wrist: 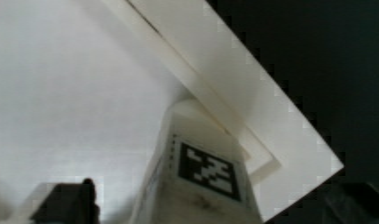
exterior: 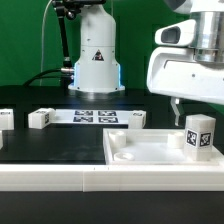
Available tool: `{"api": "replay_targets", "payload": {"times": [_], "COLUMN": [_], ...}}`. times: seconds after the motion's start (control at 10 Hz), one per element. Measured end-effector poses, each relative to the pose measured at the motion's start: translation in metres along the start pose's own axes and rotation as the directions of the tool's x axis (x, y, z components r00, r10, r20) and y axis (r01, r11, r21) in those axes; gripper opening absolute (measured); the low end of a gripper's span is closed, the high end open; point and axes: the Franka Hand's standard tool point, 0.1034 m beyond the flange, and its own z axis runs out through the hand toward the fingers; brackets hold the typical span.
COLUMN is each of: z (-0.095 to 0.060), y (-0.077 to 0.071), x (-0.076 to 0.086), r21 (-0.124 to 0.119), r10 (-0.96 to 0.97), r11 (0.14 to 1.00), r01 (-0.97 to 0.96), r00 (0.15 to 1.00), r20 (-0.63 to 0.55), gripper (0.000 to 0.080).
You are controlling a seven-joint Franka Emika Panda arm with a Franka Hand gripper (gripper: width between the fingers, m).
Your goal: Assemble one leg
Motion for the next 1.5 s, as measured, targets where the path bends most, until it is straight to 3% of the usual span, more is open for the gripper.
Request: {"api": "replay_targets", "payload": {"times": [0.4,0.6,0.9,1.0,1.1,1.2,1.5], "z": [0.0002,-0.0044,-0.0046,-0.0045,-0.0046,-0.0049,-0.0047], "y": [0.0029,-0.0009,0.0002,0.0003,0.0017,0.0016,0.0036], "x": [0.0036,0.0026,0.0036,0.0036,0.0051,0.0057,0.0107], "r21": [-0.004,-0.017,-0.021,-0.021,-0.023,-0.023,-0.002], "r10": [-0.465,-0.581,-0.625,-0.625,-0.616,-0.6,-0.327], "r11": [0.885,0.814,0.781,0.781,0.788,0.8,0.945], "r01": [0.465,0.581,0.624,0.624,0.616,0.6,0.327], "r00": [0.885,0.814,0.781,0.781,0.788,0.8,0.945], "r20": [0.002,-0.006,-0.009,-0.009,-0.01,-0.011,-0.025], "gripper": [0.0649,0.0649,0.064,0.0421,0.0421,0.0289,0.0291]}}
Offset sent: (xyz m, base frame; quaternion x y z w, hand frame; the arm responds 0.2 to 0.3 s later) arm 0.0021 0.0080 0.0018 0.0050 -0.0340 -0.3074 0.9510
